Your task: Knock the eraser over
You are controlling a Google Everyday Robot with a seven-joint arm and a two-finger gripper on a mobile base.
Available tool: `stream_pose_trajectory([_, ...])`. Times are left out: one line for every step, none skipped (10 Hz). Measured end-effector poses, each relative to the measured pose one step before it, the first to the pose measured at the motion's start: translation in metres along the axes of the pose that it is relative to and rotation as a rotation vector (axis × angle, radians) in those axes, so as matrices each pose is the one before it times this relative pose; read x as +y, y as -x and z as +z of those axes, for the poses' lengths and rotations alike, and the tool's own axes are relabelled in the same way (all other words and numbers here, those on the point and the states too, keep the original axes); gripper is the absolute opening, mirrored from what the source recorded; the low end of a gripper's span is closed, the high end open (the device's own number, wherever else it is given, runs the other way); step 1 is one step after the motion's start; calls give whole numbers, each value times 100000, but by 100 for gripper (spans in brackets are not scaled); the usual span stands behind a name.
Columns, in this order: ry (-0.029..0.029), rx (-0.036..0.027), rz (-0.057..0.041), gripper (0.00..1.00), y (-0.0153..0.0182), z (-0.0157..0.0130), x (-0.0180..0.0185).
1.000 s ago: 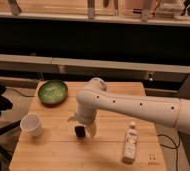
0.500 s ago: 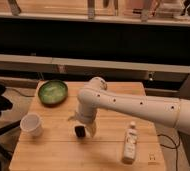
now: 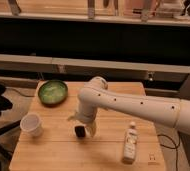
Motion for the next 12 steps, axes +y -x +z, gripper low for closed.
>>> stream_pose_trajectory([-86,-243,37,76,4,0,-12])
stream_pose_trajectory([-70,-266,-53,68,-9,-32,-39])
stream_pose_trajectory([-30,-317,-7,61,-13,8,-5])
stream_pose_trajectory([-72,-306,-42,59,-17,12,-23])
stream_pose_trajectory([-222,-609,112,62,-1,-32,-28])
stream_pose_trajectory([278,-93,-136,64,9,-24,80])
stream_pose_trajectory([63,-435,-66,60,-20,18,57])
stream_pose_trajectory([63,-83,52,52,-6,49,30])
stream_pose_trajectory([20,224,440,42,-227,-28,174])
stream_pose_trajectory([79,150,620,30,-359,-71,327])
stream_pose_trajectory([313,-76,289,22,-76,-78,146])
stream_pose_trajectory([156,-275,-51,11,39,51,-53])
